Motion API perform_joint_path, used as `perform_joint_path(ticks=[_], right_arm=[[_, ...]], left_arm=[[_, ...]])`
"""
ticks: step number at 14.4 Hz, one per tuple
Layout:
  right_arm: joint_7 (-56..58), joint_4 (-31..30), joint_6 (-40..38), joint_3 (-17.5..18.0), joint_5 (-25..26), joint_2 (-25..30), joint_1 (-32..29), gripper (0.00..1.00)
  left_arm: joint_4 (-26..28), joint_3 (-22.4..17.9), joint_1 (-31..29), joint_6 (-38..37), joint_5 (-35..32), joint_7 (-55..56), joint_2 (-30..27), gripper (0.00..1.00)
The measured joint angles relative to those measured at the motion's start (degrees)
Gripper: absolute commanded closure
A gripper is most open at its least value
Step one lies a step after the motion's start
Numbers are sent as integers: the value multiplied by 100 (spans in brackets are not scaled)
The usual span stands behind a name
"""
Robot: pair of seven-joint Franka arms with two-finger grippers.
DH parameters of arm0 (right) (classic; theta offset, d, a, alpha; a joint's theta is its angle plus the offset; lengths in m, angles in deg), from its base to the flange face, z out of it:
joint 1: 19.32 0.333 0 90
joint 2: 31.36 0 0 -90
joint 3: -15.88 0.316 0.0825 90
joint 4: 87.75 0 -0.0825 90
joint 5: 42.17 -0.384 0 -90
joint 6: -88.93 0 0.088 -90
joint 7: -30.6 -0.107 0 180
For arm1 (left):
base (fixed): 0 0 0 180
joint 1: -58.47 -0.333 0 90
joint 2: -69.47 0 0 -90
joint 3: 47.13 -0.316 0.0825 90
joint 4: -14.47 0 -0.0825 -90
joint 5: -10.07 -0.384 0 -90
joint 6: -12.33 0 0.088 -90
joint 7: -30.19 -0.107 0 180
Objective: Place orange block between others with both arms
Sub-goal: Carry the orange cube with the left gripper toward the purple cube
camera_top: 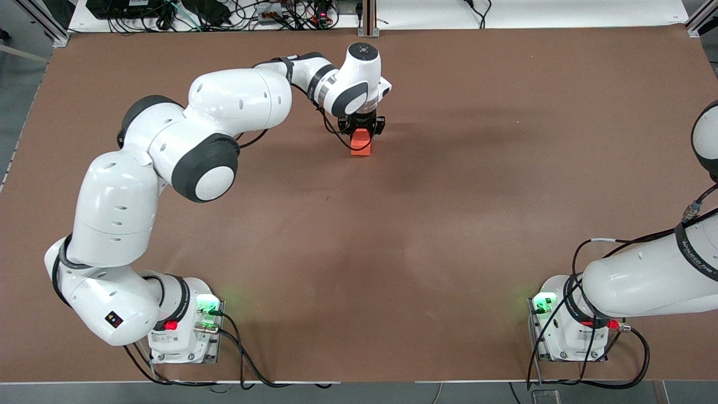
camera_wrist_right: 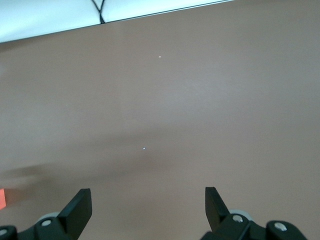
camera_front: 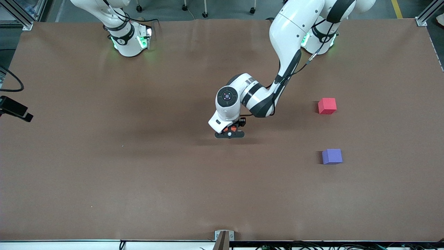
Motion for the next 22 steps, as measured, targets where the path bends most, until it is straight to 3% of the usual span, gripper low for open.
perform_joint_path(ticks=[5,9,15,22], right_arm=[[288,-105,12,-93,0,32,37,0],[393,-677,231,-109,7,352,31,0],[428,-1357,792,-109,27,716,31,0],[432,-1389,813,-71,43,827,42,0]], left_arm=[[-120,-71,-302,-215,0,98,-120,68],[4,-85,-926,-842,-5,65,-646,68],[1307,-83,-1588,-860,-345,-122,-1648,68],[2833,-77,-2816,61,-365,-1790,-2450,68]])
